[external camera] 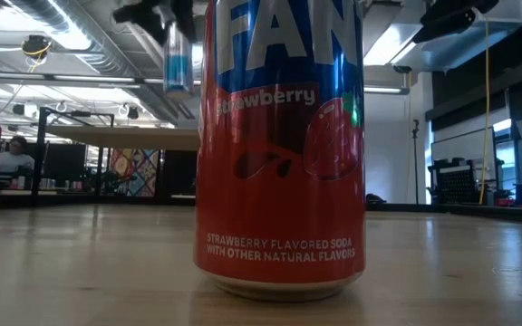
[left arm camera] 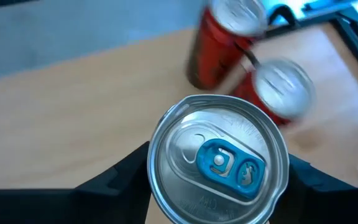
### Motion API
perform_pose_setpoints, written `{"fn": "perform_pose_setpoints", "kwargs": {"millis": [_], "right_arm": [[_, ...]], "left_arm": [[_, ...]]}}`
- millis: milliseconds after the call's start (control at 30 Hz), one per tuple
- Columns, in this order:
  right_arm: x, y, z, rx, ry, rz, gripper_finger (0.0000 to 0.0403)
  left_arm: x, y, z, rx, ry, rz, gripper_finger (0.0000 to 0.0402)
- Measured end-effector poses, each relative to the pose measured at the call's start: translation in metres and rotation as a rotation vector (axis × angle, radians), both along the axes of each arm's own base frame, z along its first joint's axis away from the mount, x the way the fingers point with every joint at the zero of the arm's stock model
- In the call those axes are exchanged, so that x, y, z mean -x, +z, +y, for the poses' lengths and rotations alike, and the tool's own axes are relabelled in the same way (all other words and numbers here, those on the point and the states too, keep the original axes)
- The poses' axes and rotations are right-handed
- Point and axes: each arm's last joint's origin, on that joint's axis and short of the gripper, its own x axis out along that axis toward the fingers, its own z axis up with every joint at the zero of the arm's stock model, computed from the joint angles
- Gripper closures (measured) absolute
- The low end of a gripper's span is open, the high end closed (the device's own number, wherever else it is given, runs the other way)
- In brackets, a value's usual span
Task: Place canned beverage on shelf
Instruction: Put the top blue soda can on the shelf
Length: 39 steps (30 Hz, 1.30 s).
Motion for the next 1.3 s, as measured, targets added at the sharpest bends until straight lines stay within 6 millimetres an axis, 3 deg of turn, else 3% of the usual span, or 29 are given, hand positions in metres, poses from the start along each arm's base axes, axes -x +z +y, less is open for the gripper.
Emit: {"fn": "perform_pose_setpoints", "kwargs": {"millis": [333,500,1033,1300], "right_arm": [[-0.017,-0.007,0.001,0.020,0.007,0.066,0.0079],[-0.022,-0.008,0.000,0.027,0.000,0.070,0.0079],[-0.024,-0.008,0.000,0.035,-0.010,0.066,0.0079],[-0.024,-0.008,0.000,0.035,-0.010,0.066,0.0079]], "left_arm": [[-0.010,-0.012,0.056,-0.016,-0.005,0.001,0.0183],[-0.017,-0.025,0.072,-0.005,-0.010,0.059,0.0183],[-0.037,-0.046,0.092,0.011,-0.046,0.093,0.0181],[-0.041,-0.049,0.092,0.009,-0.052,0.105,0.0151]]}}
